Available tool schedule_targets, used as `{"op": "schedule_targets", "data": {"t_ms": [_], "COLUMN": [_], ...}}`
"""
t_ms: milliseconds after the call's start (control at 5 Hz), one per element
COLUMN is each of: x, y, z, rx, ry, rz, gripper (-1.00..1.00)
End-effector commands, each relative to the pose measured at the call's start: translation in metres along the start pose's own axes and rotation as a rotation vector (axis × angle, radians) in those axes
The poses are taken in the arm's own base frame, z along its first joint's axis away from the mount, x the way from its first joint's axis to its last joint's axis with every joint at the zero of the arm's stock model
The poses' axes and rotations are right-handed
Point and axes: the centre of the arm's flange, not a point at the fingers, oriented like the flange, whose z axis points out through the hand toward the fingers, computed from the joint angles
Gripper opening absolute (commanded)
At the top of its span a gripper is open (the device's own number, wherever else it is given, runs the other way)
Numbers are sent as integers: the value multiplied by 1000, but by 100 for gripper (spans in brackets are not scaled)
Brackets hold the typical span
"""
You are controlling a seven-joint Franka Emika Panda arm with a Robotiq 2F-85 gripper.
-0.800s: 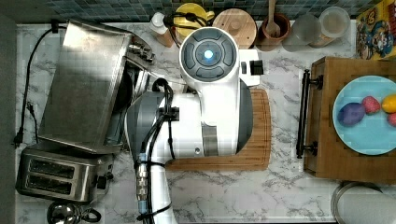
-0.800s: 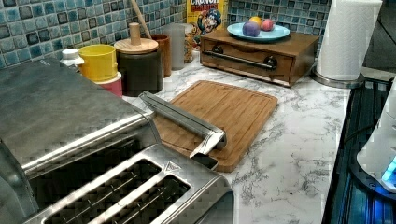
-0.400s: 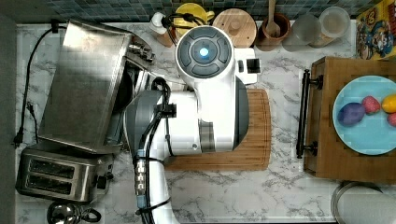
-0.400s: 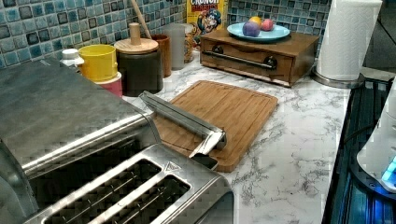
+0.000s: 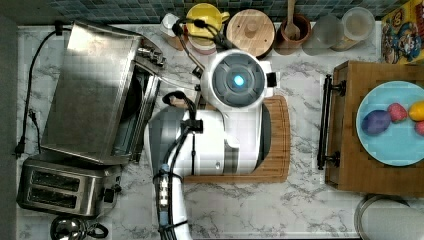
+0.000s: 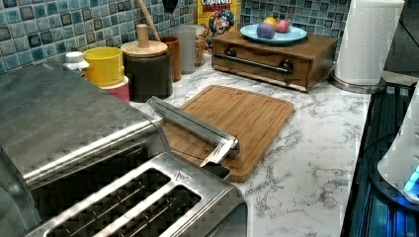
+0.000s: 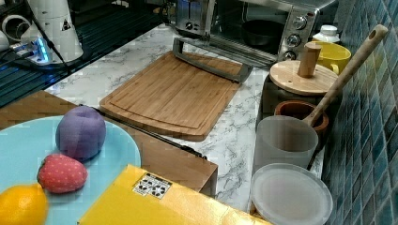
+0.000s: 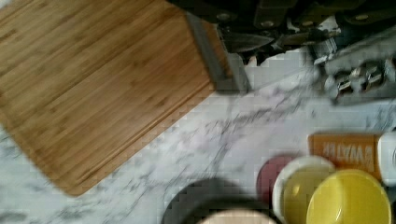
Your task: Close the oven.
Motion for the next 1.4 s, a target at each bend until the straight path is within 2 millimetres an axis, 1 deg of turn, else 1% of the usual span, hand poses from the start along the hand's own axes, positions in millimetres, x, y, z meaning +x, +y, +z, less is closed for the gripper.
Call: {"op": "schedule_targets", "data": {"t_ms": [200,400,600,800,1000,1200,1400], "x": [-21,-46,-61,-69,-73,-66,-66], "y": [74,79,94,110,123,136,138], "z": [62,82,90,113,138,160,179], "rx": [28,129,218,246,294,329,358], "ry": [-137,-137,-92,-54,-57,-77,-36], "rz": [-70,-139,-162,-185,-175,-186,-214], "gripper": [-100,-100,-100,-100,-100,-100,-100]}}
